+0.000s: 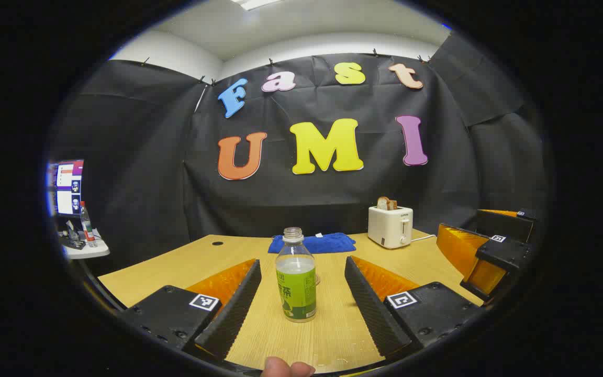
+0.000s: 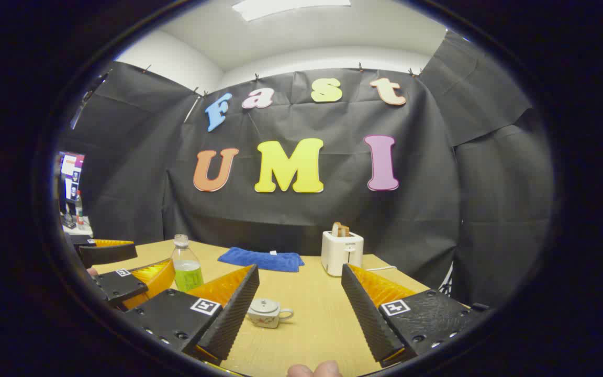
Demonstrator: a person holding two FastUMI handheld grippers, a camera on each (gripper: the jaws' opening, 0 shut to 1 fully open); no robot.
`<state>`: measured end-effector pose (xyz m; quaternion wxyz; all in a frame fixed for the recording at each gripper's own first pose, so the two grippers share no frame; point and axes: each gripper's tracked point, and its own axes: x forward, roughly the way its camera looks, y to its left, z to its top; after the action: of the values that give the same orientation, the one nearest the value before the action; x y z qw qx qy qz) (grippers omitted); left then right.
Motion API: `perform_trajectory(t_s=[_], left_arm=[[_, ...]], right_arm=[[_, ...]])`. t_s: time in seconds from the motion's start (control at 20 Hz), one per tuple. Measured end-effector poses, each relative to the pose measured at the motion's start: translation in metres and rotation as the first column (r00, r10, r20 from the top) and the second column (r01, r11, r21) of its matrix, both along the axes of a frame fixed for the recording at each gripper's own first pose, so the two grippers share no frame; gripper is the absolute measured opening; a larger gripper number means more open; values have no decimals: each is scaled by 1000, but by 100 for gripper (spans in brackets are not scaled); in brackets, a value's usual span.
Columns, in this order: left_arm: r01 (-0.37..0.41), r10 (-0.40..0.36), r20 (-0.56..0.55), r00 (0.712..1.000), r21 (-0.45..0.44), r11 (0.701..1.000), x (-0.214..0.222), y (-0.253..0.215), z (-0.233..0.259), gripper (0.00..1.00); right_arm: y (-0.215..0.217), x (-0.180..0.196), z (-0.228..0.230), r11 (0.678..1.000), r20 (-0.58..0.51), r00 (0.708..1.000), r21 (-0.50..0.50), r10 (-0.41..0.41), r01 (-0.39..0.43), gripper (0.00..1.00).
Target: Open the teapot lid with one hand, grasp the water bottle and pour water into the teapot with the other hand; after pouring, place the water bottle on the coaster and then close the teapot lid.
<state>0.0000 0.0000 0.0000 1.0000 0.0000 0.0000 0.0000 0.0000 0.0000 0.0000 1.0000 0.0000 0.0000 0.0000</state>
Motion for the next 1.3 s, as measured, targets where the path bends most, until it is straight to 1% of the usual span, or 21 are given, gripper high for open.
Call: perform_trajectory(t_s=[0.15,0.2,0.25,0.3,0.35,0.4,0.45,0.5,0.55,0.6,0.75,0.8,1.0,1.3], left_arm=[[-1,1,-8,1000,4,1000,0,-1,-2,100],[-2,2,-8,1000,2,1000,1,1,-2,100],[-5,5,-8,1000,1,1000,0,2,-1,100],[-4,4,-11,1000,0,1000,0,2,-3,100],[-5,5,-12,1000,-1,1000,1,3,-3,100],[-7,7,-11,1000,-1,1000,0,2,-3,100],[-6,6,-12,1000,0,1000,1,2,-4,100],[-7,7,-12,1000,0,1000,1,3,-4,100],[-8,8,-11,1000,2,1000,1,3,-3,100],[-8,8,-11,1000,3,1000,1,4,-4,100],[-9,10,-13,1000,4,1000,2,4,-5,100],[-10,10,-14,1000,4,1000,2,4,-6,100],[-7,7,-18,1000,-14,1000,2,6,-6,100],[-17,16,-20,1000,-12,1000,3,12,-6,100]], right_arm=[[1,-1,-1,1000,4,1000,-11,2,-2,97],[2,1,-1,1000,2,1000,-8,6,-6,95],[2,1,-4,1000,-3,1000,-5,9,-9,95],[3,1,-5,1000,-8,1000,0,11,-11,97],[3,2,-6,1000,-12,1000,4,10,-10,95],[3,1,-6,1000,-14,1000,7,12,-11,97],[4,2,-7,1000,-16,1000,9,11,-11,97],[4,2,-8,1000,-17,1000,10,11,-10,95],[3,2,-7,1000,-18,1000,11,11,-11,95],[3,2,-7,1000,-17,1000,11,12,-11,97],[3,4,-9,1000,-19,1000,11,12,-12,97],[4,5,-10,1000,-20,1000,12,13,-12,95],[7,10,-20,1000,-41,999,-1,20,-20,95],[13,17,-27,999,-54,998,0,36,-36,95]])
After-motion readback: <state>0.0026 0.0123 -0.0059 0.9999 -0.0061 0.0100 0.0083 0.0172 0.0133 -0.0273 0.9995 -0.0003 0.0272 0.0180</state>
